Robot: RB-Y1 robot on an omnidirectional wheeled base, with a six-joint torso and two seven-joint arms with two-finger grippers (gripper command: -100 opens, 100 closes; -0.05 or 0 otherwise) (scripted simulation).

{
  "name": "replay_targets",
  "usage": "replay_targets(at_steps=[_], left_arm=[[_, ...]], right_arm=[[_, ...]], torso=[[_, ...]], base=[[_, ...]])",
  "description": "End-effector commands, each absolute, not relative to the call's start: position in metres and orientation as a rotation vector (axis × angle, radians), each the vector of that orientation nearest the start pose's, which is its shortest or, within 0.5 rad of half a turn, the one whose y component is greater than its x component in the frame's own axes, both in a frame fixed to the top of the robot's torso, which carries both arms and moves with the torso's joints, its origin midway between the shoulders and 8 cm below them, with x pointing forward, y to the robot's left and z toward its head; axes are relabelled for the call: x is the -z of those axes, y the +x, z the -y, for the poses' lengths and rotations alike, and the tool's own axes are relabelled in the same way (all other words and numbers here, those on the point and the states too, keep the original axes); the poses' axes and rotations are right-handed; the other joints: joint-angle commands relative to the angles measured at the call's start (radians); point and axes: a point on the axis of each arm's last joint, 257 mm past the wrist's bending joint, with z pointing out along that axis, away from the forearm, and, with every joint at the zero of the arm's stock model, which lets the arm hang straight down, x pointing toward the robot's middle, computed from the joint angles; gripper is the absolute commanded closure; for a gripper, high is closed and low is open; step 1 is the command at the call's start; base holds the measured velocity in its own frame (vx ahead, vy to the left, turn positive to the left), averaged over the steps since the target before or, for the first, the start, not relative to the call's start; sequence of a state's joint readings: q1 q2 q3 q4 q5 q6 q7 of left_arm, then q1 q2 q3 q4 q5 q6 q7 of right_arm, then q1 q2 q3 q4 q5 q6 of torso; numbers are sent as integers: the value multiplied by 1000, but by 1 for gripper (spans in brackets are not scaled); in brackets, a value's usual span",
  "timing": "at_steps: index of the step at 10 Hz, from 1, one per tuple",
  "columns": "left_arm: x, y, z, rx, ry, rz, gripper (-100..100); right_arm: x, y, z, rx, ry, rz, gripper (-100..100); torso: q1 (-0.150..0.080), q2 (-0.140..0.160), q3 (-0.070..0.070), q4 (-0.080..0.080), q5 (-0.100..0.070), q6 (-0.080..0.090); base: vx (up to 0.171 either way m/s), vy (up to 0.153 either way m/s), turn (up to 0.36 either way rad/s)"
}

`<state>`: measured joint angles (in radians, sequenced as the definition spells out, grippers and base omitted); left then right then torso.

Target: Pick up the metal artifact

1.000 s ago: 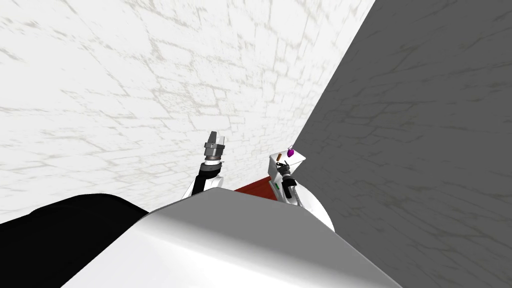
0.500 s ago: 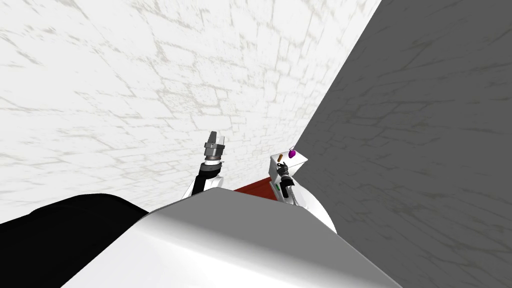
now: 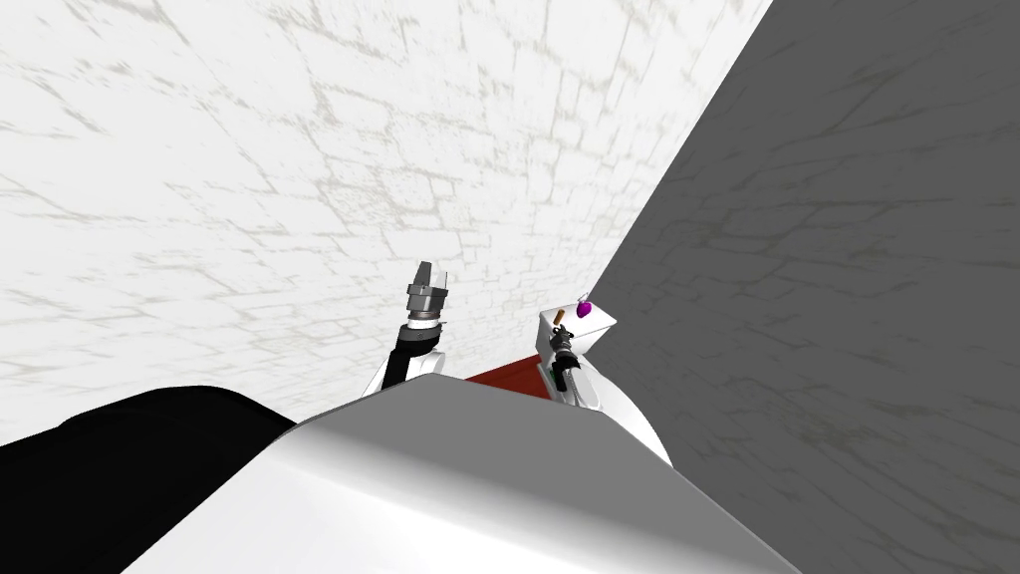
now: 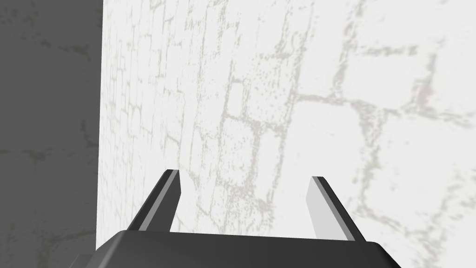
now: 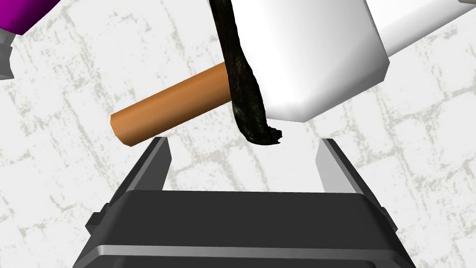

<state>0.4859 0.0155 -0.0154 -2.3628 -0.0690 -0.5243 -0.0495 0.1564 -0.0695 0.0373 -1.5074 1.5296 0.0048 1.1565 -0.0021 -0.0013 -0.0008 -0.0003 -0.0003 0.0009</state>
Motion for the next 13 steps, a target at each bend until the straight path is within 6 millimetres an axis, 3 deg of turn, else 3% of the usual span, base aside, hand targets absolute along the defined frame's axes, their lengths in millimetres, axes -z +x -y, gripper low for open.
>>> replay_targets(at_steps=[1, 3, 4, 5, 10, 11, 13], left_arm=[[-68, 324, -257, 1258, -492, -590, 0], [-68, 324, -257, 1258, -492, -590, 0], [-68, 324, -257, 1258, -492, -590, 0], [-68, 324, -257, 1258, -492, -590, 0], [-68, 324, -257, 1258, -492, -590, 0], [-68, 324, -257, 1258, -492, -590, 0], [-68, 324, -257, 1258, -492, -590, 0]], right_arm=[[341, 486, 245, 888, -1051, -1564, -100], [340, 486, 245, 888, -1048, -1565, -100], [340, 486, 245, 889, -1049, -1565, 0], [341, 492, 238, 897, -1039, -1574, -100], [342, 493, 234, 900, -1036, -1577, -100], [341, 493, 234, 901, -1035, -1578, 100], [351, 488, 229, 882, -1047, -1590, 100]], torso=[[0, 0, 0, 0, 0, 0], [0, 0, 0, 0, 0, 0], [1, 1, 0, 0, 0, 0], [2, 1, 1, 0, 0, 0], [0, -1, -1, 0, 0, 0], [0, -1, -1, 0, 0, 0], [0, 0, 4, 8, 5, 4]], base=[[22, -42, 32], [14, -23, 16], [0, 0, 0], [14, -52, 99], [19, -34, 25], [-6, 4, 14], [-8, 9, 11]])
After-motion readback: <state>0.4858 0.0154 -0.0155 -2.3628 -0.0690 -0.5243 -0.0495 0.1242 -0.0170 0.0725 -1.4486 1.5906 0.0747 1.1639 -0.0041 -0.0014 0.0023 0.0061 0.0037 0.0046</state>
